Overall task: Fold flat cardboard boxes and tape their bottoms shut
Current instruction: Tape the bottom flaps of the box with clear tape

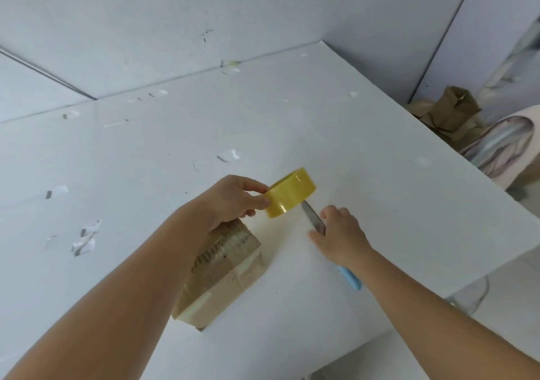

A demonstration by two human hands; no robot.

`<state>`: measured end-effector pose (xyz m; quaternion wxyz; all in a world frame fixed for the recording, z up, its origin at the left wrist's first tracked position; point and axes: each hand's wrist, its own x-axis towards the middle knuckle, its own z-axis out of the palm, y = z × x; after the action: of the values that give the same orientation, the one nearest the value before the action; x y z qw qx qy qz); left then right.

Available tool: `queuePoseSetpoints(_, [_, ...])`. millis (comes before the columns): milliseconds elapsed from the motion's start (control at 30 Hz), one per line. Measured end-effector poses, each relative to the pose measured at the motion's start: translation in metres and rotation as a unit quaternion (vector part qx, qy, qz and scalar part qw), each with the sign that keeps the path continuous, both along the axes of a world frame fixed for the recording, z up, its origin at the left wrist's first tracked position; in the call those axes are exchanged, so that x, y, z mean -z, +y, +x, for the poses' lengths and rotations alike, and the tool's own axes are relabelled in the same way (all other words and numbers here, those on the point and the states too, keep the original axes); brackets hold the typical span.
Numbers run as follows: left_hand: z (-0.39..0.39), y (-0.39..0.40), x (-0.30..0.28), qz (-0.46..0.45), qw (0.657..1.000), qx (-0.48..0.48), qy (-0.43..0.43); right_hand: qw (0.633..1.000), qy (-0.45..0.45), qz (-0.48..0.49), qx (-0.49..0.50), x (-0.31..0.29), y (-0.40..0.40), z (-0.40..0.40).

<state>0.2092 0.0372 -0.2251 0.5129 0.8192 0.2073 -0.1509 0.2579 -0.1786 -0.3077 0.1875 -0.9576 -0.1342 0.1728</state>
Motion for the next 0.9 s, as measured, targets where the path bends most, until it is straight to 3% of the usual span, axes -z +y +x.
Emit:
queuePoseSetpoints(167, [-0.002, 0.0, -0.002, -0.007, 1.0, -0.013, -0.007, 0.996, -0.059, -0.058, -0.042, 0.007, -0.004, -0.005])
queuePoseSetpoints(500, [-0.003, -0.004, -0.003, -0.006, 0.999, -0.025, -0.03, 0.991, -0.022, 0.099, -0.085, -0.075, -0.038, -0.042])
queuePoseSetpoints(600, [-0.003, -0.003, -0.003, -0.016, 0.998, -0.03, -0.045, 0.986, -0.1, 0.059, -0.121, -0.091, -0.021, -0.052])
queuePoseSetpoints(733, [-0.005, -0.002, -0.003, -0.024, 0.997, -0.03, -0.069, 0.966, -0.185, -0.063, -0.17, -0.102, 0.008, -0.057])
queuePoseSetpoints(900, [-0.008, -0.003, -0.001, -0.013, 0.995, -0.032, -0.092, 0.945, -0.226, -0.146, -0.186, -0.115, 0.029, -0.066])
